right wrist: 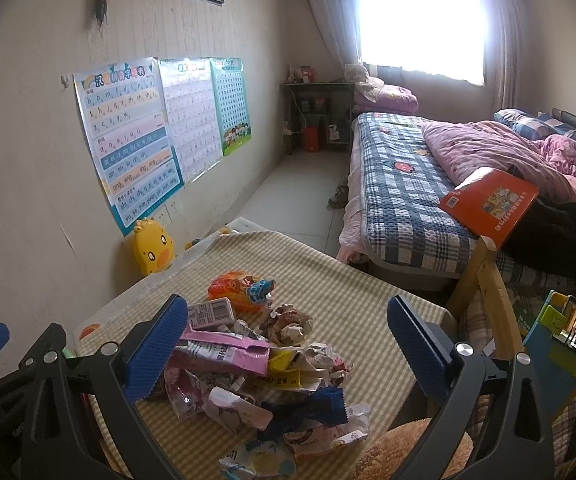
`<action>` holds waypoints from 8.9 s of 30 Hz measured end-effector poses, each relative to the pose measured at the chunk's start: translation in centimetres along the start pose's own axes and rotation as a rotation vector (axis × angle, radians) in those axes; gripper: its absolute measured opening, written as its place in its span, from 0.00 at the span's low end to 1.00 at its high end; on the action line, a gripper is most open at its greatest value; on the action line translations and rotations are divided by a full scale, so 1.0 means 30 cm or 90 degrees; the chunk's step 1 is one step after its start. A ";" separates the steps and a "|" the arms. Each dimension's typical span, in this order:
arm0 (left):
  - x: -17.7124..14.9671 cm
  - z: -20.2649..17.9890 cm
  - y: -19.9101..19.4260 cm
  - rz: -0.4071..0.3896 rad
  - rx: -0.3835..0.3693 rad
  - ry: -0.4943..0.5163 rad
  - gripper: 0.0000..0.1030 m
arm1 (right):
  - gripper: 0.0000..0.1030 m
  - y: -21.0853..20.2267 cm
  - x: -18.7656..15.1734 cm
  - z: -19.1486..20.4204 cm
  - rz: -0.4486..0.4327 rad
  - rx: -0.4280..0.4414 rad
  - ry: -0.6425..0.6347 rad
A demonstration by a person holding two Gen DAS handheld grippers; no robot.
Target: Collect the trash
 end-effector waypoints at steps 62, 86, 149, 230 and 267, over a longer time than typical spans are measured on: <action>-0.463 0.031 0.145 0.307 -0.187 -0.107 0.14 | 0.93 0.131 -0.319 0.004 0.182 0.121 -0.022; -0.382 0.154 0.085 0.222 -0.166 -0.133 0.14 | 0.32 0.169 -0.517 0.264 0.280 0.215 -0.128; -0.447 0.182 0.094 0.261 -0.124 -0.076 0.53 | 0.60 0.114 -0.447 0.192 0.260 0.188 -0.011; -0.440 0.357 0.007 0.227 -0.051 -0.141 0.40 | 0.45 0.158 -0.583 0.475 0.351 0.282 -0.049; -0.483 0.633 0.019 0.225 0.062 -0.190 0.40 | 0.45 0.088 -0.532 0.633 0.342 0.356 -0.063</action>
Point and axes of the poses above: each gripper's, at about its wrist camera, not at the fingertips, and y roughly the way its jaws point, z to its left, x to its top, the point moved 7 cm from there along y, roughly the way its jaws point, and after that the axes turned 11 degrees about -z, right-handed, at the moved point
